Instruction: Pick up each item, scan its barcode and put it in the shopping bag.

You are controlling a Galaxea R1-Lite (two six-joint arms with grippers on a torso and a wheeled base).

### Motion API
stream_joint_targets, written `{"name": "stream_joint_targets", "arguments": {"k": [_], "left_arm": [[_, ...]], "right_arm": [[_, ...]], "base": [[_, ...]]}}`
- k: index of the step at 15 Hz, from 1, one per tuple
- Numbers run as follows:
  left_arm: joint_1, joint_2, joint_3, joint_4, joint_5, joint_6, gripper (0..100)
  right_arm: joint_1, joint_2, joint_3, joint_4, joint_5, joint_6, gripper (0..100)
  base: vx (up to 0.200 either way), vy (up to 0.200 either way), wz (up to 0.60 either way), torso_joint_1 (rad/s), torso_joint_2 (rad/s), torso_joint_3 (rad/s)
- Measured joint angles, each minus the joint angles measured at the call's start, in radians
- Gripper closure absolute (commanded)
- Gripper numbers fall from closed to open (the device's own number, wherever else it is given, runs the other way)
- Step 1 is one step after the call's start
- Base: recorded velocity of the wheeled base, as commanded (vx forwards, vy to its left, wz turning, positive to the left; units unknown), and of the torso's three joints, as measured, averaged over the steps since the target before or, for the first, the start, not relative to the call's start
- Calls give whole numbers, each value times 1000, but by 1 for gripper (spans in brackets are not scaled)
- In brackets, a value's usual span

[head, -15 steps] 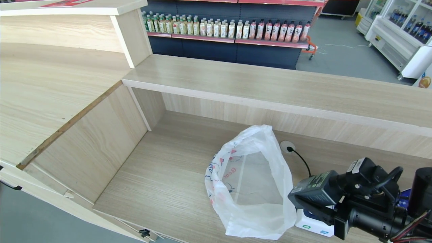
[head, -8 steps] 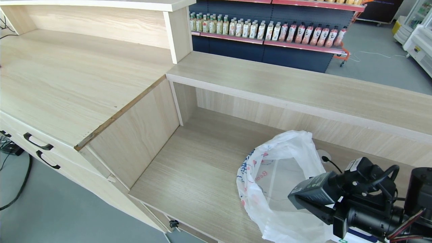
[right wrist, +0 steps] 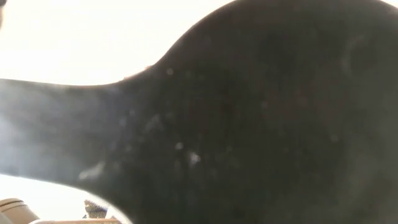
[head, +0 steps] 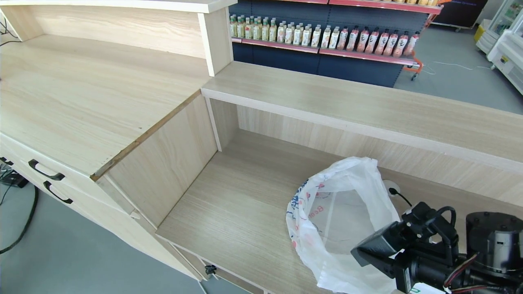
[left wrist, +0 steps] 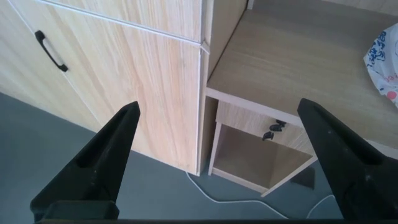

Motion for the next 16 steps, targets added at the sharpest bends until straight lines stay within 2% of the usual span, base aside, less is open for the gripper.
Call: {"name": "stream_joint_targets", "arguments": {"k": [6, 12, 16], "left_arm": [[0, 0, 0, 0, 0, 0, 0], [0, 0, 0, 0, 0, 0, 0], [0, 0, 0, 0, 0, 0, 0]], "right_arm": [[-6, 167, 54, -243, -7, 12, 100], [-29, 246, 72, -257, -11, 4, 100], [-35, 271, 72, -262, -58, 3, 100]], "base": [[0, 0, 0, 0, 0, 0], [0, 0, 0, 0, 0, 0], [0, 0, 0, 0, 0, 0]]}}
